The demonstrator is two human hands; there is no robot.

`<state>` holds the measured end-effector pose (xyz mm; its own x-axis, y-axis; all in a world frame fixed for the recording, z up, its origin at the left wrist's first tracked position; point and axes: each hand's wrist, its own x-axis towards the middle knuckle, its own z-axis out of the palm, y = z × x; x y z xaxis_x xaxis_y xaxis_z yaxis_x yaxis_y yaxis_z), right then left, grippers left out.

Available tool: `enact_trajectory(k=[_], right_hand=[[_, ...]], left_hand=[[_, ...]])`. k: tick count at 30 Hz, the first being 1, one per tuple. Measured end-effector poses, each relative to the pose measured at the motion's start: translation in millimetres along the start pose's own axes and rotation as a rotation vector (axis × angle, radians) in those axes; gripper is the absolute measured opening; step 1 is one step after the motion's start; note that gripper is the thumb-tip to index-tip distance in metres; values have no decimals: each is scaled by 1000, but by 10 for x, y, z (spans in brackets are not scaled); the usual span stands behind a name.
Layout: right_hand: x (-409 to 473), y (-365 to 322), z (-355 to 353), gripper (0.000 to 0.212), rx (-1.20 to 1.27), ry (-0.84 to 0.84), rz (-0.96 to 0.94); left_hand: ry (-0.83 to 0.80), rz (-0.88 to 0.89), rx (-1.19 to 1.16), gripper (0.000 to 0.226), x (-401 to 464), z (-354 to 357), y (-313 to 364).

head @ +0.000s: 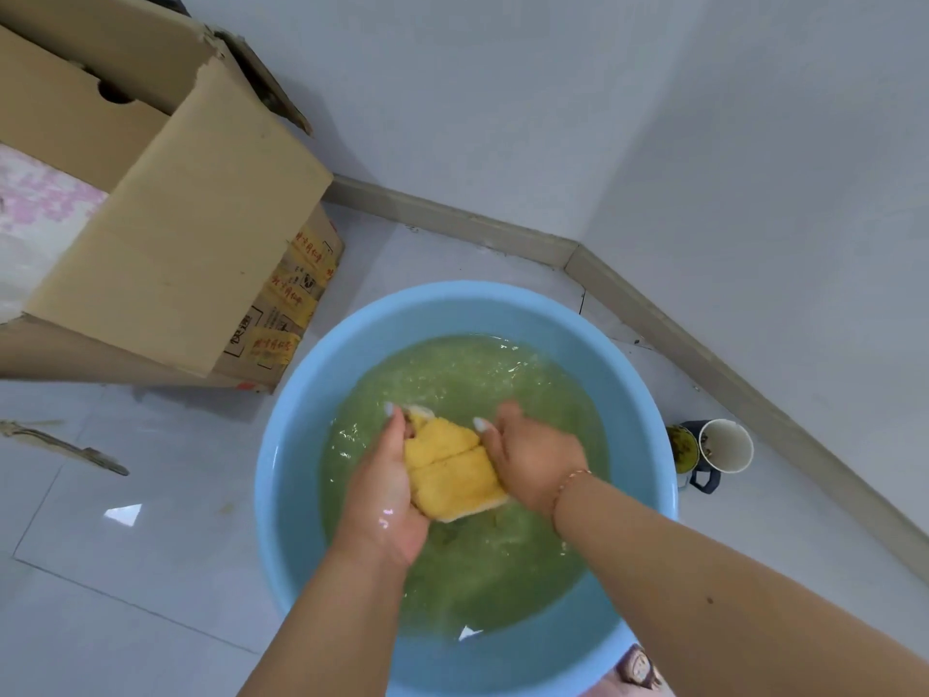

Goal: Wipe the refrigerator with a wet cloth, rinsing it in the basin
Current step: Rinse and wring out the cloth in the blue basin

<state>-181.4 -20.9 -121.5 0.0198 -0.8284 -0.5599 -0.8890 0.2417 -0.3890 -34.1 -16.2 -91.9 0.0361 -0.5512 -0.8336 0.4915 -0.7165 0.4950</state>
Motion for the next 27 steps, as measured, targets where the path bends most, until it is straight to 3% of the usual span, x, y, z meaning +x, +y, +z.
enact_trajectory(k=[4, 6, 7, 9, 11, 13, 16, 18, 21, 24, 27], right_hand=[[-118, 354, 199, 71, -159, -134, 71], [-143, 424, 255, 80, -242, -285, 69], [-153, 408, 243, 72, -235, -348, 54], [-157, 287, 166, 35, -214, -406, -54], [-165, 82, 0, 13, -256, -352, -205], [-175, -125, -222, 18, -212, -273, -401], [-176, -341, -688, 29, 227, -210, -534], [-92, -292, -912, 24, 592, -114, -389], [47, -81, -814, 32, 1138, -75, -72], [-75, -55, -409, 49, 1529, -280, 101], [-313, -176, -172, 42, 1557, -473, 136]], left_hand=[[95, 81, 317, 23, 64, -280, 35], [116, 153, 875, 39, 105, -485, -17], [186, 239, 1194, 53, 87, -529, -31], [246, 628, 1645, 73, -9, -491, -46], [-8, 698, 1740, 90, -21, -407, -45], [-263, 573, 1625, 94, 50, -353, -56], [-324, 354, 1044, 55, 60, -223, -22], [-260, 329, 841, 34, 11, -163, 72], [-305, 209, 425, 32, -87, -35, 207], [-446, 69, -59, 40, -173, 122, 249], [-434, -19, -257, 59, -231, 212, 185]])
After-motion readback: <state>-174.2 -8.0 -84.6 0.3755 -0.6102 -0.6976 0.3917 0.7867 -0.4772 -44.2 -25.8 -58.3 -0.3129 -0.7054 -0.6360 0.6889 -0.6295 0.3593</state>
